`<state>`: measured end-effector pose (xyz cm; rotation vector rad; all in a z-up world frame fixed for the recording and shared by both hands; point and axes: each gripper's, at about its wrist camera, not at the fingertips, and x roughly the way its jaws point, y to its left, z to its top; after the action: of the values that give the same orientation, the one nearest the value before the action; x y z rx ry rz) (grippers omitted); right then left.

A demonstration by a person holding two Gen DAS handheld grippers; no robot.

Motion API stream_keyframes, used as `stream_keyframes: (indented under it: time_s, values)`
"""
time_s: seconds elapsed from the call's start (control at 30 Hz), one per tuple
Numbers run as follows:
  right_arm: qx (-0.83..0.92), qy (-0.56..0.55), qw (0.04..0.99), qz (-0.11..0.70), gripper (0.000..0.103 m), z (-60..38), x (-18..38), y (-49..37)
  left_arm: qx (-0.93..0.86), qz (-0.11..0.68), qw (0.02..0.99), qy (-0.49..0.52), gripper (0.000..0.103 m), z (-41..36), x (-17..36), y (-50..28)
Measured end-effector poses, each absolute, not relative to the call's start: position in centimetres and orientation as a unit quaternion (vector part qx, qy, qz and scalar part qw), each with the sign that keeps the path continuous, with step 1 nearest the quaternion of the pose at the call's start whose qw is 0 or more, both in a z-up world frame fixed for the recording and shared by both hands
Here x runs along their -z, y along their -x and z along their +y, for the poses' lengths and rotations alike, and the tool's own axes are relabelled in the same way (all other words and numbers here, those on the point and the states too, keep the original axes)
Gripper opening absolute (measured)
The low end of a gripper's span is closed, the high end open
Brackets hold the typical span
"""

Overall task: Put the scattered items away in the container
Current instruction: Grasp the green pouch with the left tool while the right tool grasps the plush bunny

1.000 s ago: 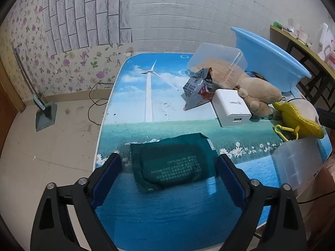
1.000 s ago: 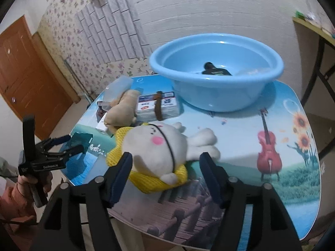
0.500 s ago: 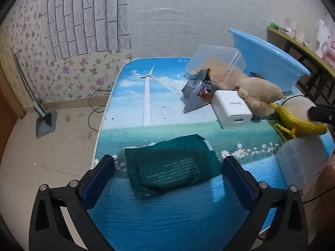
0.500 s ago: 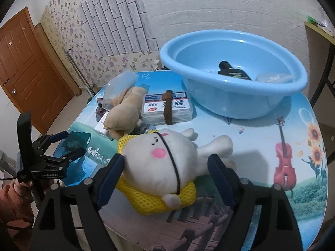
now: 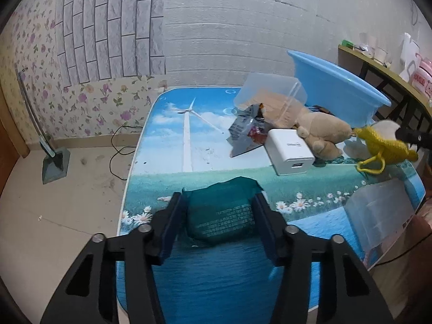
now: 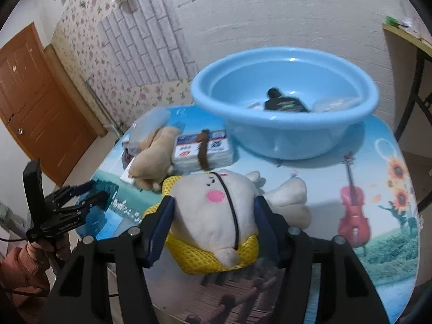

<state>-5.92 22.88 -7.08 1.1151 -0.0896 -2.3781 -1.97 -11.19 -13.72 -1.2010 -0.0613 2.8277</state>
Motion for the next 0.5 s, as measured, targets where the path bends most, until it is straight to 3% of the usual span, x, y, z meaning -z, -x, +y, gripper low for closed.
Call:
stream_keyframes:
  time_s: [0.5]
  values:
    - [0.908,-0.392,0.142,-0.039,0.059,29.7,6.3,5.4,-0.921,0.004,0.053,0.386,0.048,-8.7,12.2,1.4]
